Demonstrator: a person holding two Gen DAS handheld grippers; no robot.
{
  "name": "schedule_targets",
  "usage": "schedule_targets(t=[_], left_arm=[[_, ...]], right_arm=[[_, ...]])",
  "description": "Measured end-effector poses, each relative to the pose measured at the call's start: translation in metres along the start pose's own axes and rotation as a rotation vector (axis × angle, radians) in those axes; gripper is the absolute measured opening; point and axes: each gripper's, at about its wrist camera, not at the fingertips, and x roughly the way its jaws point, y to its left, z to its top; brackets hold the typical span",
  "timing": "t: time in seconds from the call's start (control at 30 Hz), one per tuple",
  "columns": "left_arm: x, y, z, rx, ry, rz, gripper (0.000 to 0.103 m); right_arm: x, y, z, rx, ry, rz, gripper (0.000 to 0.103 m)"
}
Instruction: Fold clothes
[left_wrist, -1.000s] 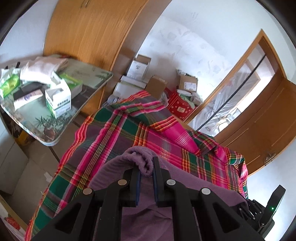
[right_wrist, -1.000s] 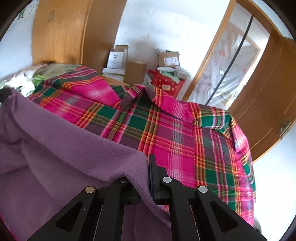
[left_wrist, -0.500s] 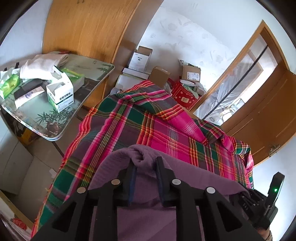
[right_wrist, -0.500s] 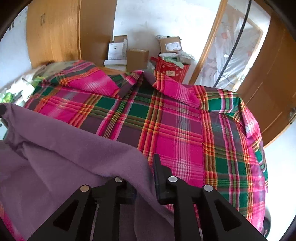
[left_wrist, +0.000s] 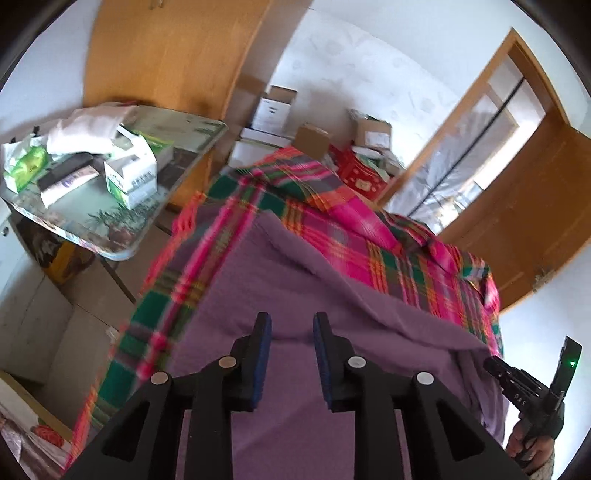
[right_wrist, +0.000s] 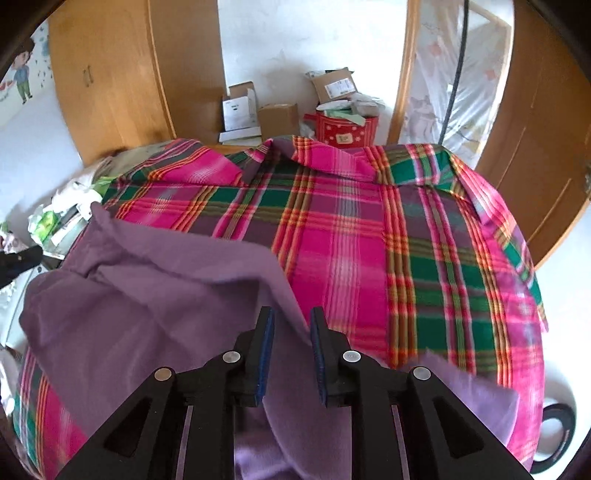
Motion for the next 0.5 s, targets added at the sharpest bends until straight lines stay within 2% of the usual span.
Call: schedule_targets(t=[0.17, 0.3, 0.5], left_arm=[[-0.002, -0.01, -0.03, 0.047, 0.044, -0.033, 0.024], [-0.008, -0.008, -0.058, 0.08, 0.073, -0.019, 0.024], [-0.031, 0.029, -0.088, -0.022, 0.062, 0.003, 0.026]], right_arm=[[-0.027, -0.017, -0.033, 0.082, -0.039, 0.047, 0.021], [-0.047, -0.026, -0.074, 0.153, -0.06, 0.097, 0.021], [-0.07, -0.026, -0.132, 0.24, -0.067, 0.196, 0.025]])
